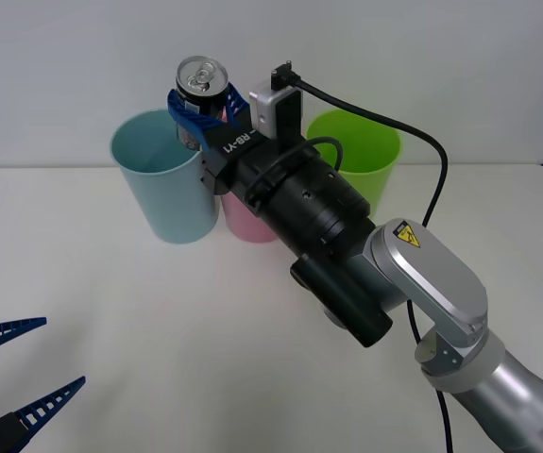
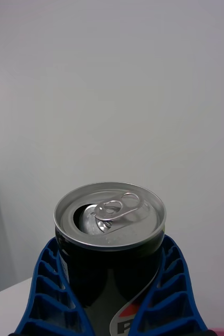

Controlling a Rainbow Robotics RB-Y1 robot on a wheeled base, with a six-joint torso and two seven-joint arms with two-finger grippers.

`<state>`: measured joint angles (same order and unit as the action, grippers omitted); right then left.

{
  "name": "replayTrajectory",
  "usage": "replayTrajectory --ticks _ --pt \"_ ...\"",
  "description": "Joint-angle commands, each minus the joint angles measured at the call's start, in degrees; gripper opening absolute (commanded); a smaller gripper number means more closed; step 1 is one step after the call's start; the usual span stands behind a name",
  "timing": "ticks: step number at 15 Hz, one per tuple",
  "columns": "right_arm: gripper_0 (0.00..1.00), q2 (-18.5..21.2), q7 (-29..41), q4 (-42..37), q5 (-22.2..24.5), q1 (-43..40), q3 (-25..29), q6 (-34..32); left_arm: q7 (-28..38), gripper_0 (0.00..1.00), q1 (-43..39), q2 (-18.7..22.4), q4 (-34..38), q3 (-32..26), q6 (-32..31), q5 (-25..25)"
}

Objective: Put cans in the blue bin and PET bottles in the pink bin and trash in the green bin.

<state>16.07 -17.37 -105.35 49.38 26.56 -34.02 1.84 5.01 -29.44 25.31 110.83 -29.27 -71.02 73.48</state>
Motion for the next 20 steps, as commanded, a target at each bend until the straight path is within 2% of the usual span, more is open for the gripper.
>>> replayTrajectory --ticks 1,7,11,14,16,20 --pt "0.0 -2.98 0.41 6.82 -0.6 5.61 0.01 1.15 0.0 1.0 0.0 0.0 0.0 0.0 0.0 0.0" --pt "0.0 -10.01 1.37 26.42 -1.66 19.58 0.01 2.29 0.0 1.0 0.0 0.0 0.0 0.0 0.0 0.0" --pt "0.0 -13.09 2.43 38.02 -2.62 27.06 -0.08 2.99 0.0 1.0 0.0 0.0 0.0 0.0 0.0 0.0" --pt "0.0 -13.88 3.66 45.32 -4.38 31.71 -1.57 3.08 0.0 1.0 0.0 0.0 0.0 0.0 0.0 0.0" --pt "0.0 -13.7 4.27 49.36 -8.51 34.79 -4.56 3.43 0.0 1.0 0.0 0.0 0.0 0.0 0.0 0.0" --pt "0.0 -13.7 4.19 52.53 -9.22 35.84 -6.58 3.87 0.0 1.0 0.0 0.0 0.0 0.0 0.0 0.0"
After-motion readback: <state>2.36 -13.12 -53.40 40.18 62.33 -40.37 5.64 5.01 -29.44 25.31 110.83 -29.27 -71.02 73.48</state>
